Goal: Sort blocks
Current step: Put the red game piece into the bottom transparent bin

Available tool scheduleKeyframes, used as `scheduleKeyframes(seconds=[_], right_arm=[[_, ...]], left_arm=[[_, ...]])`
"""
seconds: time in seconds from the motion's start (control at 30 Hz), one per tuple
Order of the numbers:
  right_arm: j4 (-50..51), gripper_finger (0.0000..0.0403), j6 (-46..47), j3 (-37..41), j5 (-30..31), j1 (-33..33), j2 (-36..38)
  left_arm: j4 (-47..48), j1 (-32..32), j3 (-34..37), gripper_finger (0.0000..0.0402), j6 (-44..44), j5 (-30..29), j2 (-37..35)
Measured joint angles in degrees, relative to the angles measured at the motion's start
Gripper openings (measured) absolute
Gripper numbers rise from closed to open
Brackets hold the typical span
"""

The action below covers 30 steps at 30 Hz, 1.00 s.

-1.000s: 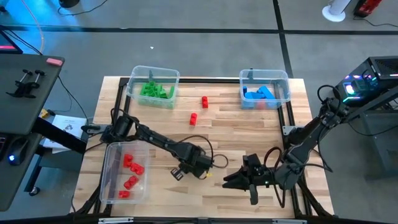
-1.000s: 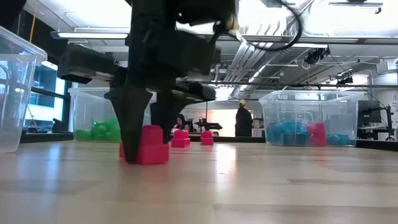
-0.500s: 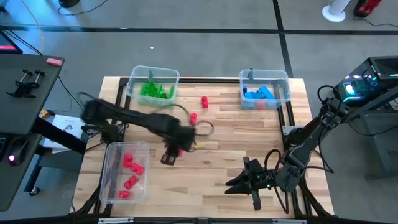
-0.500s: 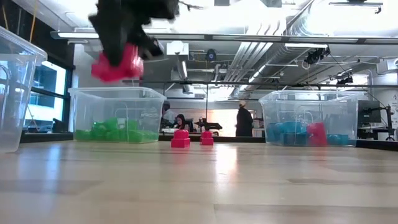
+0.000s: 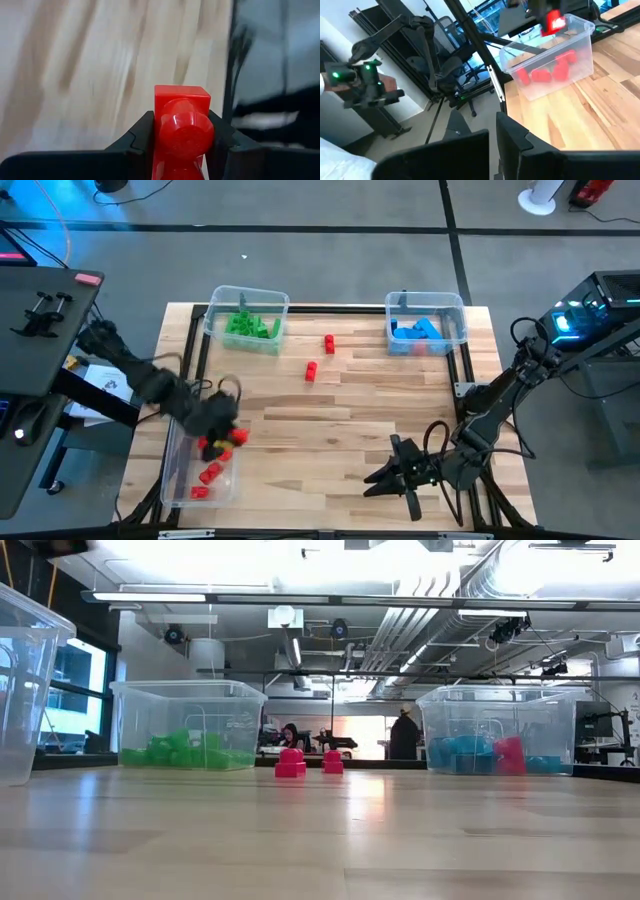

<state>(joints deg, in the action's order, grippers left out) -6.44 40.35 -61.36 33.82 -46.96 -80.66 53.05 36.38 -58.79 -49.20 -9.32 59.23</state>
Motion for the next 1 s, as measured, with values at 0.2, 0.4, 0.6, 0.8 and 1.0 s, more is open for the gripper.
scheduleKeyframes(seconds=[0.2, 0.4, 0.6, 0.8, 1.0], right_arm=[[-0.58, 0.0, 4.36, 0.0, 2.67, 0.46, 0.0], [-2.55, 0.0, 7.68, 0.0, 6.26, 4.17, 0.0], [-7.92, 0.0, 6.09, 0.0, 3.39, 12.32, 0.0], [-10.62, 0.0, 5.38, 0.0, -3.88, 23.99, 0.0], [-12.32, 0.0, -5.65, 0.02, -10.17, 35.42, 2.34]], left_arm=[[13.34, 12.69, 0.05, 0.0125, -12.94, 2.74, 4.4], [15.86, 13.95, 0.05, 0.0234, -16.47, 4.05, 7.04], [14.77, 8.13, -3.51, 0.029, -7.57, -2.81, 5.87], [1.35, -7.58, -7.03, 0.0295, 4.85, -20.78, 5.71], [-9.69, -29.39, -6.66, 0.0295, 10.92, -13.76, 14.98]])
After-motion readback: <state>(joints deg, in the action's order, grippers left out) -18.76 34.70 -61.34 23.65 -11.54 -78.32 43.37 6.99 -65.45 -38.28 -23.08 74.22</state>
